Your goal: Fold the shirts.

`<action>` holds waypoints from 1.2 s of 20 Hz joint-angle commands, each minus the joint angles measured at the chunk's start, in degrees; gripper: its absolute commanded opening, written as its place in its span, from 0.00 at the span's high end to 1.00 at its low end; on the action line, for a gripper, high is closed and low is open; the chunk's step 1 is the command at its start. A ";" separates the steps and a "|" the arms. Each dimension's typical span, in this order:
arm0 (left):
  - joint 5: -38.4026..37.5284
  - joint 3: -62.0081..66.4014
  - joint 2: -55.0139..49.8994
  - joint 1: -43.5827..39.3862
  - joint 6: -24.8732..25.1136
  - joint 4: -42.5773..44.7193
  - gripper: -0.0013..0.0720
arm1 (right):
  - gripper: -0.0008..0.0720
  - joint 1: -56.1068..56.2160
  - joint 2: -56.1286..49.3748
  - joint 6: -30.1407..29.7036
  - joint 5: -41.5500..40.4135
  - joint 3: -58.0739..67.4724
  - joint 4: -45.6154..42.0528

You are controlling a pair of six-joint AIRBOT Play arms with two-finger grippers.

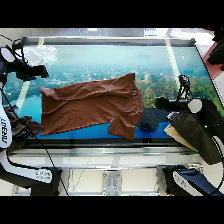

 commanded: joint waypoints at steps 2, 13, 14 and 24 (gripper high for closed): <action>-1.57 0.02 -1.40 0.11 0.72 2.32 0.02 | 0.51 0.02 0.44 0.11 -1.09 -0.63 1.77; -5.99 -0.13 -0.35 0.92 1.03 2.01 0.02 | 0.51 0.04 0.44 -11.80 -4.33 -22.75 31.74; -6.19 -0.94 0.74 1.49 1.25 2.03 0.02 | 0.51 0.02 0.42 -12.68 -5.20 -23.54 33.83; -2.69 -31.71 23.56 13.75 4.22 -5.97 0.02 | 0.50 8.94 -1.97 -17.35 -12.50 -24.15 42.58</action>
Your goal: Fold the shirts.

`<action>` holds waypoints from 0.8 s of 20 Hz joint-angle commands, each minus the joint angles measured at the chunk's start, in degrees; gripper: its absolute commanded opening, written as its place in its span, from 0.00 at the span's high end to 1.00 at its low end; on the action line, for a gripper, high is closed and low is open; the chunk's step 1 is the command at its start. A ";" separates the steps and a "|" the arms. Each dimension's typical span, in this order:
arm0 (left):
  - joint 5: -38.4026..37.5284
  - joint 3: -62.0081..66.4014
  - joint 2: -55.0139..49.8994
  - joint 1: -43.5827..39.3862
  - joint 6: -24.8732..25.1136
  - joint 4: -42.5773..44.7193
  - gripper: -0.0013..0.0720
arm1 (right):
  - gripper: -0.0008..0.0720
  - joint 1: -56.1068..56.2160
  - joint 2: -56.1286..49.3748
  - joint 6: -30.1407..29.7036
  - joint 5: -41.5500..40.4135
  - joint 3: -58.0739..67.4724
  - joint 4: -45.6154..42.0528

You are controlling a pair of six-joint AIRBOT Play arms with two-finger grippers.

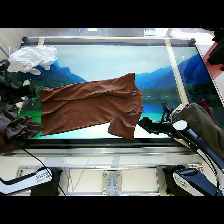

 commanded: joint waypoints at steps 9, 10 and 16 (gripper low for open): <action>0.68 -11.80 6.54 2.82 2.78 -6.40 0.02 | 0.44 10.49 -5.62 -1.22 -8.31 -0.15 10.16; 0.83 -11.80 6.54 2.82 3.23 -6.80 0.02 | 0.56 10.56 -5.64 -1.22 -9.20 -0.15 10.34; 6.08 -13.64 6.54 3.17 2.05 -6.43 0.02 | 0.95 10.47 -5.53 -4.87 -12.70 3.32 11.26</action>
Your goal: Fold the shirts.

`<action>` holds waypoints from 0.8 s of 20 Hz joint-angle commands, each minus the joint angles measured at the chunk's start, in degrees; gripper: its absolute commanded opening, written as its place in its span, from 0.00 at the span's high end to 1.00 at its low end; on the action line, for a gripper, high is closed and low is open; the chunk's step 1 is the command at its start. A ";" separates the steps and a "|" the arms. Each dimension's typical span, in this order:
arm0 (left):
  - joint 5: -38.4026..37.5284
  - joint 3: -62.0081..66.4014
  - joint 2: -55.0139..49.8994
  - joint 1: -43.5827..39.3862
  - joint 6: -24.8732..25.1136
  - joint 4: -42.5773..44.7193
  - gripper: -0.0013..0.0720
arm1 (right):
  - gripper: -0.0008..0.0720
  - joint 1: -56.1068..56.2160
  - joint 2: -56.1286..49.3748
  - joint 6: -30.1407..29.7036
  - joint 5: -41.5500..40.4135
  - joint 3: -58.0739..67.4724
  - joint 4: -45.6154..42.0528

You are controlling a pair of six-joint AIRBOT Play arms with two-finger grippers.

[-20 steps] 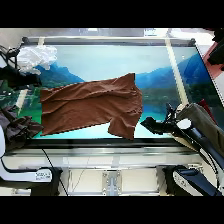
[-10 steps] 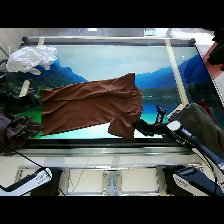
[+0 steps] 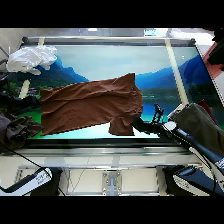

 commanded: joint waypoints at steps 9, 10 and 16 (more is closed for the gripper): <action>6.03 -24.94 3.67 3.48 -13.62 -4.96 0.02 | 0.95 0.17 0.00 -3.13 -0.28 5.84 -3.13; 6.03 -25.68 4.92 4.22 -14.78 -3.89 0.02 | 0.95 0.15 0.00 -3.19 -0.48 5.84 -3.63; 5.40 -26.23 6.14 7.26 -17.51 -2.36 0.02 | 0.95 0.15 0.00 -4.81 -1.05 5.84 -4.85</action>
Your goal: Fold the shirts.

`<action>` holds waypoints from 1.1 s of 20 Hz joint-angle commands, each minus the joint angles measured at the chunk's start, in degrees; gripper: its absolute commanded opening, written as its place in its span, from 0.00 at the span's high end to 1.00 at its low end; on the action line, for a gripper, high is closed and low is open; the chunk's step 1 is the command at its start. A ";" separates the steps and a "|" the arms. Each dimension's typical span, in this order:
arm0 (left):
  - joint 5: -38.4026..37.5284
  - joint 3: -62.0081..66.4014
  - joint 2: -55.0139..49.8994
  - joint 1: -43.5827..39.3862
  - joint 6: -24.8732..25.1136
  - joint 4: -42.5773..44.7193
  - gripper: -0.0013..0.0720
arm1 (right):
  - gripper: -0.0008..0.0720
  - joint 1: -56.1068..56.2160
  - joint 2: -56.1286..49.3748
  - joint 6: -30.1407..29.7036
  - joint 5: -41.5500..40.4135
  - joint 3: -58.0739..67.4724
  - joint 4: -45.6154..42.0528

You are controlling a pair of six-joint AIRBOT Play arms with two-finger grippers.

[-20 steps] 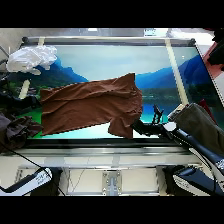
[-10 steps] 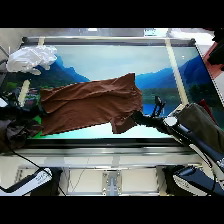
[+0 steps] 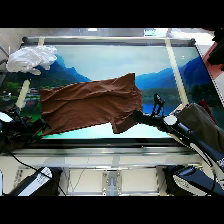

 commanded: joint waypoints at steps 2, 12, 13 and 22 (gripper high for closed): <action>1.86 -0.74 0.55 0.92 -1.46 -2.80 0.02 | 0.95 0.04 0.00 -0.50 -0.17 0.09 -1.44; 2.43 -2.78 0.50 0.92 -2.32 0.46 0.02 | 0.95 0.04 0.00 -0.50 -0.17 0.09 -1.86; 3.06 -3.34 0.50 0.92 -2.67 0.04 0.02 | 0.95 0.04 0.00 -0.48 -0.17 0.09 -1.86; 17.86 -5.20 0.50 0.90 0.52 -11.58 0.70 | 0.95 0.04 0.00 -0.48 -0.24 0.11 -1.79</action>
